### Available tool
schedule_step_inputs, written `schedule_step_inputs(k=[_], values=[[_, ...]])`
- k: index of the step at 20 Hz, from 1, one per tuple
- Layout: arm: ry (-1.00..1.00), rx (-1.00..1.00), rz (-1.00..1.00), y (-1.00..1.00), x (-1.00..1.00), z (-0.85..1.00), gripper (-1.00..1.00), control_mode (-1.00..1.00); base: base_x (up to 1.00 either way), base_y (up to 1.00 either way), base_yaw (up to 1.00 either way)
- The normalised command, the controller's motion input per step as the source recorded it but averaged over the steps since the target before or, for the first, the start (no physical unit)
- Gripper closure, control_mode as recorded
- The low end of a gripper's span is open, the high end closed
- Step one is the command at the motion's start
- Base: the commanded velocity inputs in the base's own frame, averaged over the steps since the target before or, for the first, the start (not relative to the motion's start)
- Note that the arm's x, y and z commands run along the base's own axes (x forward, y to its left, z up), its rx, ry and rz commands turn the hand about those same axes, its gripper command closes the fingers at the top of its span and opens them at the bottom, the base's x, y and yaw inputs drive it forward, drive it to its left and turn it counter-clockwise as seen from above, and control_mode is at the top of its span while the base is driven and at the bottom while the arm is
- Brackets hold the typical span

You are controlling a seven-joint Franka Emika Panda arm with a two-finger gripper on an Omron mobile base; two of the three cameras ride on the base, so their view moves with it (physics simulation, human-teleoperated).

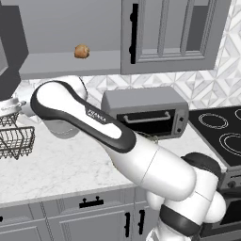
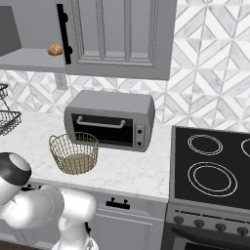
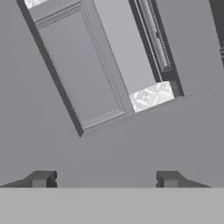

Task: Open the cabinet, pick up the bread from the cabinet and place it in the basket. Then move the basket to the dining counter.

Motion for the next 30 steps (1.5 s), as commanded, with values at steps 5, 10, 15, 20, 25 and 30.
schedule_step_inputs(k=[5,10,15,20,25,30], values=[[0.0,0.0,0.0,0.0,0.0,0.0,-1.0,-1.0,0.0,0.0,0.0],[-0.01,-0.02,-0.1,-0.25,-0.04,0.52,-1.0,-1.0,0.0,0.0,0.0],[0.1,-0.12,-0.4,-0.61,-0.24,0.82,-1.0,-1.0,0.0,0.0,0.0],[0.14,-0.23,-0.59,-0.71,-0.14,0.32,-1.0,-1.0,0.0,0.0,0.0],[0.24,-0.24,-0.6,-0.84,0.0,0.43,-1.0,-1.0,0.0,0.0,0.0],[0.29,-0.25,-0.6,-0.81,0.0,0.31,-1.0,-1.0,0.0,0.0,0.0]])
